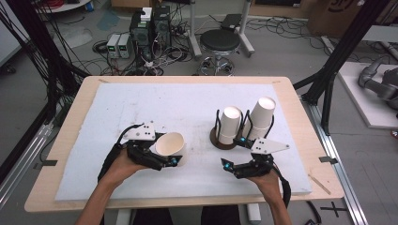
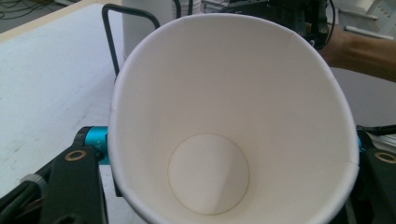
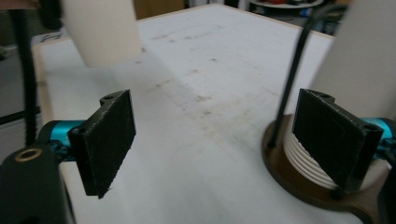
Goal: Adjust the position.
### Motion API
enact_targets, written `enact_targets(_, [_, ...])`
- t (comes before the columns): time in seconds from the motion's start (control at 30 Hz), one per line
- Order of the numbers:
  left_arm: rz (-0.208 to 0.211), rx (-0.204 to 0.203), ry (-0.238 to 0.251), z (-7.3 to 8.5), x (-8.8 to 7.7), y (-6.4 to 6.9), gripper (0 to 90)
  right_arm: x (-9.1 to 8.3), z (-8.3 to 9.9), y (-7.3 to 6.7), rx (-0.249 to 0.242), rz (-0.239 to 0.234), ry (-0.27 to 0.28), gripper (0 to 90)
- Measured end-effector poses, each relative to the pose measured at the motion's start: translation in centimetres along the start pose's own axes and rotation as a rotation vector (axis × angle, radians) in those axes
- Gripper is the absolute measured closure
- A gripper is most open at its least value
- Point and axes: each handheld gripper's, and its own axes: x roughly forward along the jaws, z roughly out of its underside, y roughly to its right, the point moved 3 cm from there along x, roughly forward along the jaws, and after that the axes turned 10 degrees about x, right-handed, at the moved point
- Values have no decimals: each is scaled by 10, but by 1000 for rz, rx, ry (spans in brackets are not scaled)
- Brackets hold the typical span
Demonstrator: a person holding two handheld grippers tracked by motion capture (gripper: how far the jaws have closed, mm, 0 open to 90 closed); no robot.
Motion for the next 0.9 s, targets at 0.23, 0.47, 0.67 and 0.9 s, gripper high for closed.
enact_targets(0.23, [-39, -21, -46, 4, -1, -2, 293, -5, 11, 14, 63, 110, 16, 139])
enact_targets(0.47, [-79, -43, -70, 11, -4, -5, 295, -6, 18, 23, 120, 196, 23, 138])
enact_targets(0.67, [-89, -50, -77, 14, -5, -6, 295, -2, 23, 24, 125, 209, -5, 139])
enact_targets(0.9, [-102, -57, -80, 16, -7, -8, 295, -1, 28, 25, 139, 217, -15, 139])
